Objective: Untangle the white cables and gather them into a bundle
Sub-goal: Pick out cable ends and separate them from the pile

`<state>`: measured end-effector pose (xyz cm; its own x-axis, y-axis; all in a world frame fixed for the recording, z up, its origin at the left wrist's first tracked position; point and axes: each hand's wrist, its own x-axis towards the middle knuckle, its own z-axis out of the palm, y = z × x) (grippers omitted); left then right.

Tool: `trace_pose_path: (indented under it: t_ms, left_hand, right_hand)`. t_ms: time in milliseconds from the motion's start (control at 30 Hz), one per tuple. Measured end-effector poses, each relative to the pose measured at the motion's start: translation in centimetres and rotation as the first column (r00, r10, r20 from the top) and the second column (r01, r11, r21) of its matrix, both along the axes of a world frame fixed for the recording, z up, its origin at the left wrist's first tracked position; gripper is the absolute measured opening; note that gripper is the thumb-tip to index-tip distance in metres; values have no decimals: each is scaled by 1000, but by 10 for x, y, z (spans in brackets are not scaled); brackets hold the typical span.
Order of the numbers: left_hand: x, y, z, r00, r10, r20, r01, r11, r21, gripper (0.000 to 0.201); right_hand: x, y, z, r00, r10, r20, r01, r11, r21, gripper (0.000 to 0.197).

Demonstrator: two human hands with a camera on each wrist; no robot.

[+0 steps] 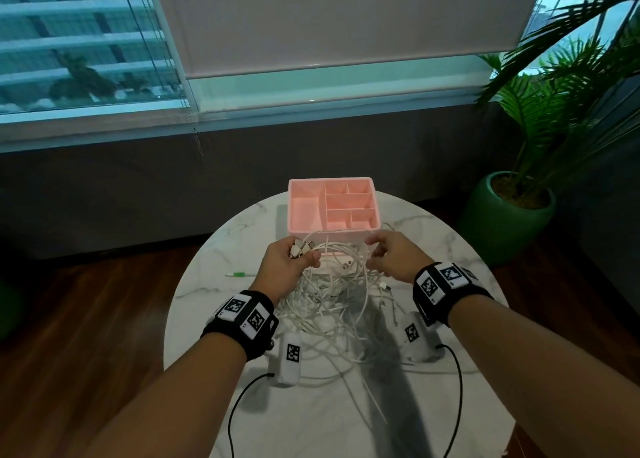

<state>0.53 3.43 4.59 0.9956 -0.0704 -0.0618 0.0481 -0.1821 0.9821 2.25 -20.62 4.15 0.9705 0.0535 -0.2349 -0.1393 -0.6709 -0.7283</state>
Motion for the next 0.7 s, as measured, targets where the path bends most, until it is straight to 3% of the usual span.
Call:
trace_pose_path:
  t_ms: [67, 200, 300, 433, 533, 633, 700]
  left_hand:
    - [2, 4, -5, 1000, 16, -19, -15, 999, 29, 11]
    - [2, 9, -15, 999, -22, -47, 25, 997, 68, 16]
    - [5, 7, -20, 999, -27, -23, 29, 994, 103, 25]
    - [14, 6, -18, 1000, -8, 4, 7, 990, 141, 23]
    - [19, 13, -20, 1000, 0, -17, 4, 975, 221, 22]
    - [18, 18, -24, 998, 33, -46, -21, 968, 249, 27]
    - [17, 17, -23, 999, 24, -44, -12, 967, 254, 26]
  right_hand:
    - [2, -5, 14, 997, -20, 79, 23, 999, -38, 36]
    - [12, -15, 55, 961, -23, 274, 50, 995, -91, 7]
    - [23, -15, 83, 905, -28, 423, 57, 997, -55, 9]
    - [35, -11, 104, 808, -165, 566, 137, 986, 92, 13]
    - [41, -15, 119, 704, -358, 613, 236, 932, 273, 10]
    - [44, -20, 131, 647, -507, 570, 244, 846, 475, 15]
    - [42, -17, 132, 681, -574, 455, 229, 757, 613, 16]
